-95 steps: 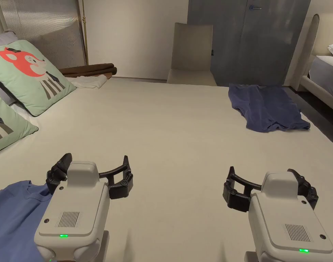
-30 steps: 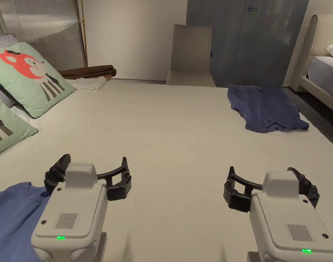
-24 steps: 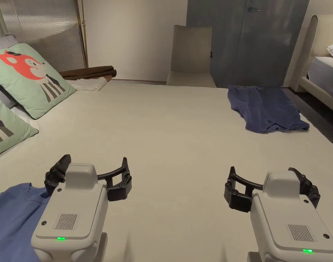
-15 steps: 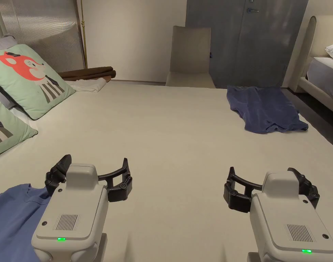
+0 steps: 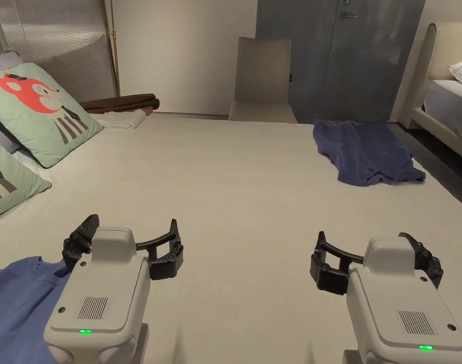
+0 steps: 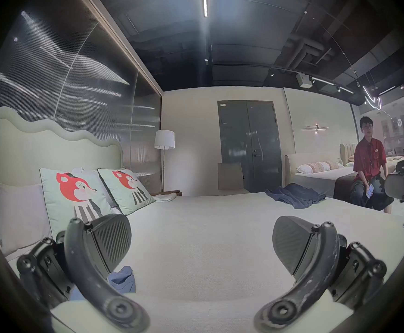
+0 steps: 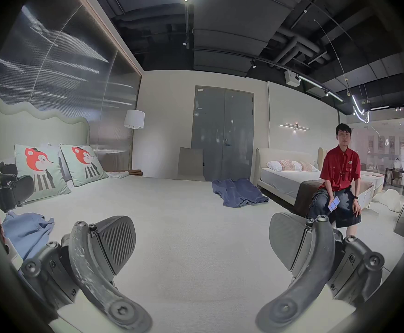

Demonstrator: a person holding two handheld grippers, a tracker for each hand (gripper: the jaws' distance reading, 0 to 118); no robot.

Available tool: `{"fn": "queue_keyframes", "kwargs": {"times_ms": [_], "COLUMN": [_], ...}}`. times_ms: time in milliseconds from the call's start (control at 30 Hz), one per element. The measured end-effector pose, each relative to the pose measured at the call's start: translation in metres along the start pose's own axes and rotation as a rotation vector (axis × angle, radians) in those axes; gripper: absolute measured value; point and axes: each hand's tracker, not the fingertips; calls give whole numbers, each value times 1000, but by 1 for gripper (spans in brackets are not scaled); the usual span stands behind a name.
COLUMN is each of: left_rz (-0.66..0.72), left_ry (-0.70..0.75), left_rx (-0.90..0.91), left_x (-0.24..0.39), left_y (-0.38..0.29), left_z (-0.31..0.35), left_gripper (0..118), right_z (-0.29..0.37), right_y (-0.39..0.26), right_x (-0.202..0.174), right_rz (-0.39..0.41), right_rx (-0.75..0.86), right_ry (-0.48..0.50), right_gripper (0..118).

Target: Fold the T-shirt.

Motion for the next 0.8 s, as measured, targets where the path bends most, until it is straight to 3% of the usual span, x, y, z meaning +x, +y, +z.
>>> {"fn": "queue_keyframes", "kwargs": {"times_ms": [67,133,200,233,267,367,800], "left_rz": [0,4,4,6,13,14,28], "left_ry": [0,2,8,7,-3,-1,19], "left_rx": [-1,0,3,4,5,5,-14], "left_x": [0,1,2,2,2,3,-13], "left_y": [0,1,2,2,3,4,3], "left_z": [0,1,1,2,2,2,6], "left_gripper": [109,99,62,36,0,0,0], "right_z": [0,0,1,1,2,1,-7], "right_y": [0,1,2,2,3,4,8], "right_x": [0,0,0,0,-1,-1,-14], "right_rz": [1,3,2,3,8,19,3], "right_rx": [-1,-6,-12,-12,-11,-16,-18], "right_ry": [-1,-1,3,1,-6,-13,35], "right_gripper": [109,92,49,29,12,0,0]}}
